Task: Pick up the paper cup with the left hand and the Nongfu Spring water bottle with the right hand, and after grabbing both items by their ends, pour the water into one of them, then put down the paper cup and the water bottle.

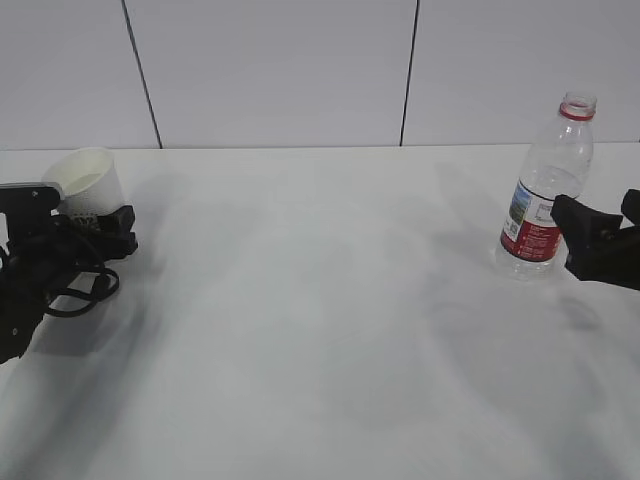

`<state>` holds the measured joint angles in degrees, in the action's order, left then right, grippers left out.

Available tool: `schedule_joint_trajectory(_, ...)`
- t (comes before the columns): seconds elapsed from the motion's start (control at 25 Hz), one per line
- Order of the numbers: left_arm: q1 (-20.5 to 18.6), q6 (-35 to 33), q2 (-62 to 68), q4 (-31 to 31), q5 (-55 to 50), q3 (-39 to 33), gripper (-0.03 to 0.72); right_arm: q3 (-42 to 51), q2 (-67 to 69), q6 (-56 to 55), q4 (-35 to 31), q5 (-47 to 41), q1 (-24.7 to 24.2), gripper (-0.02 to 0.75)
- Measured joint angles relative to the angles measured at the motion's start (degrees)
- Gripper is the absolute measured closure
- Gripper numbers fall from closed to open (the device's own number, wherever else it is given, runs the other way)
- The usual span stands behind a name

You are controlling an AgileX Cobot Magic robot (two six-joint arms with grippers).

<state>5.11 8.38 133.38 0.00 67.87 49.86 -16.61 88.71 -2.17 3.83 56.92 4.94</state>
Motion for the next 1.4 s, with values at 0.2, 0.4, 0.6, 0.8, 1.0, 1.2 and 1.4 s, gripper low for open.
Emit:
schedule_joint_trajectory(0.2,0.00,-0.12,0.00,0.00,-0.12,0.00,0.076,0.00,0.00,-0.14,0.00,-0.14,0.00,0.150)
schedule_joint_trajectory(0.4,0.00,-0.12,0.58,0.00,-1.59,0.00,0.029,0.00,0.00,-0.84,0.46,-0.28,0.00,0.150)
schedule_joint_trajectory(0.6,0.00,-1.09,0.58,0.00,-1.59,0.00,0.024,0.00,0.00,-1.13,0.73,-0.32,0.00,0.150)
schedule_joint_trajectory(0.8,0.00,-2.33,-2.21,0.00,-1.59,-3.03,0.023,0.00,0.00,-1.25,0.73,-0.32,0.00,0.150)
schedule_joint_trajectory(1.0,0.00,-2.55,-5.21,0.00,-1.68,-6.63,0.023,0.00,0.00,-1.25,0.73,-0.32,0.00,0.150)
schedule_joint_trajectory(1.2,0.00,-2.58,-9.05,0.00,-1.68,-10.24,0.024,0.00,0.00,-1.25,0.83,-0.41,0.00,0.151)
schedule_joint_trajectory(1.4,0.00,-2.58,-12.69,0.00,-1.68,-14.96,0.027,0.00,0.00,-1.25,0.83,-0.41,0.00,0.151)
